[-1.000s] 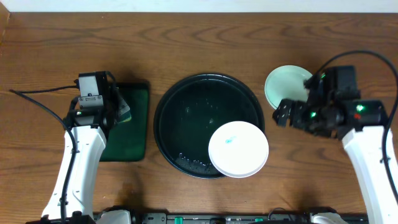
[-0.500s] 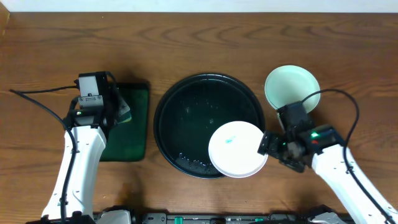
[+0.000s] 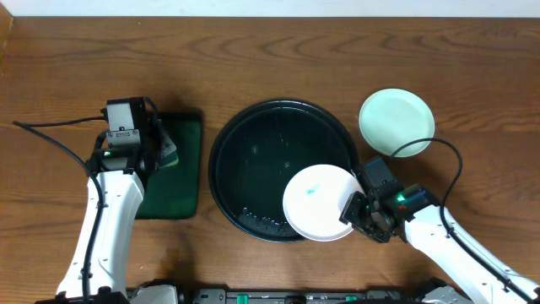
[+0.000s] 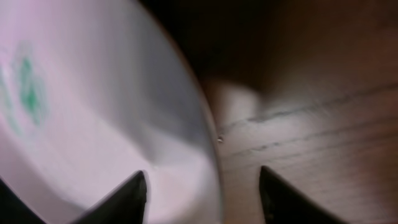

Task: Clean dirty plates on tray and stack at the side
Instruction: 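Grasp the white plate with the right gripper and pull it to tray center, then scrub the white plate with the sponge in the left gripper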

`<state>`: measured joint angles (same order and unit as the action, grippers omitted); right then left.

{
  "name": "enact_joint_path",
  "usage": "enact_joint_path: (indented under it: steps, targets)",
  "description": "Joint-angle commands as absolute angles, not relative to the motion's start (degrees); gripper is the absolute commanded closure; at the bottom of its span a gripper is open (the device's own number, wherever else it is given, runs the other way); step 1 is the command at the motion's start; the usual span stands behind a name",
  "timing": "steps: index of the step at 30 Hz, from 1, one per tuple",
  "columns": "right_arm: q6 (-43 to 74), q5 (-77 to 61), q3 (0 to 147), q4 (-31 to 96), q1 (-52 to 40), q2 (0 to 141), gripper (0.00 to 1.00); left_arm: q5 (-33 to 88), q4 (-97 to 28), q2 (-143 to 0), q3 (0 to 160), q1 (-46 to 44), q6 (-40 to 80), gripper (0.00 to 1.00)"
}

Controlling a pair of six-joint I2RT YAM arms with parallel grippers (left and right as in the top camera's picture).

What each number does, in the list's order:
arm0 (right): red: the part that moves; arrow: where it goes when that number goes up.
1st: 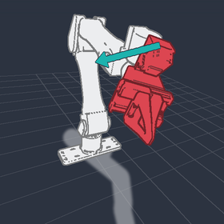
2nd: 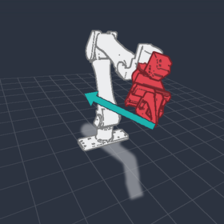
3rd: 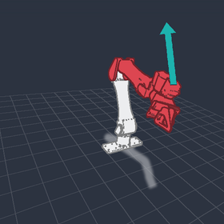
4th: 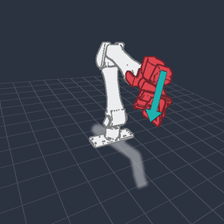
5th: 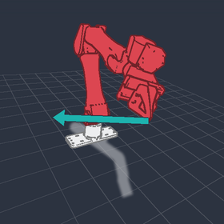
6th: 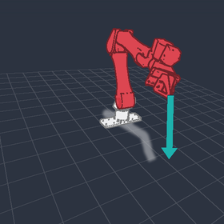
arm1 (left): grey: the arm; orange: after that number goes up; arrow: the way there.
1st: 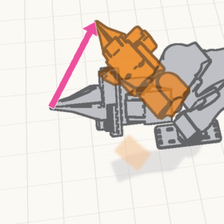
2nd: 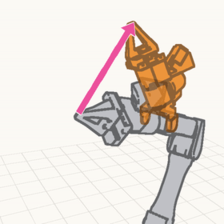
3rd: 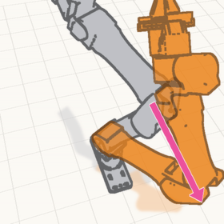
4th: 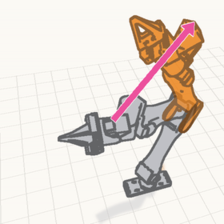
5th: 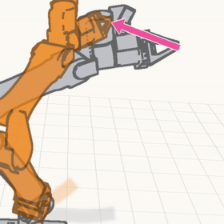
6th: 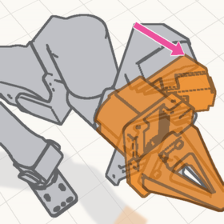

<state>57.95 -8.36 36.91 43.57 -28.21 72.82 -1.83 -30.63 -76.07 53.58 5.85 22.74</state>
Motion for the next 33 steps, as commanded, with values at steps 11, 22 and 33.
enact_joint_path:
  steps: [11, 22, 33]
  targets:
    - [52.2, -11.6, 36.8, 34.7, -30.4, 73.5, 0.99, -2.0, -30.6, -76.0, 53.4, 6.1, 23.4, 0.93]
    - [40.5, -12.1, 39.4, 17.6, -27.4, 76.7, 0.99, 14.6, -28.6, -75.6, 53.4, 6.0, 12.2, 0.93]
    - [34.3, -13.7, 47.4, 12.0, -25.6, 94.9, 0.99, 22.9, -28.4, -71.4, 53.4, -1.9, 14.7, 0.93]
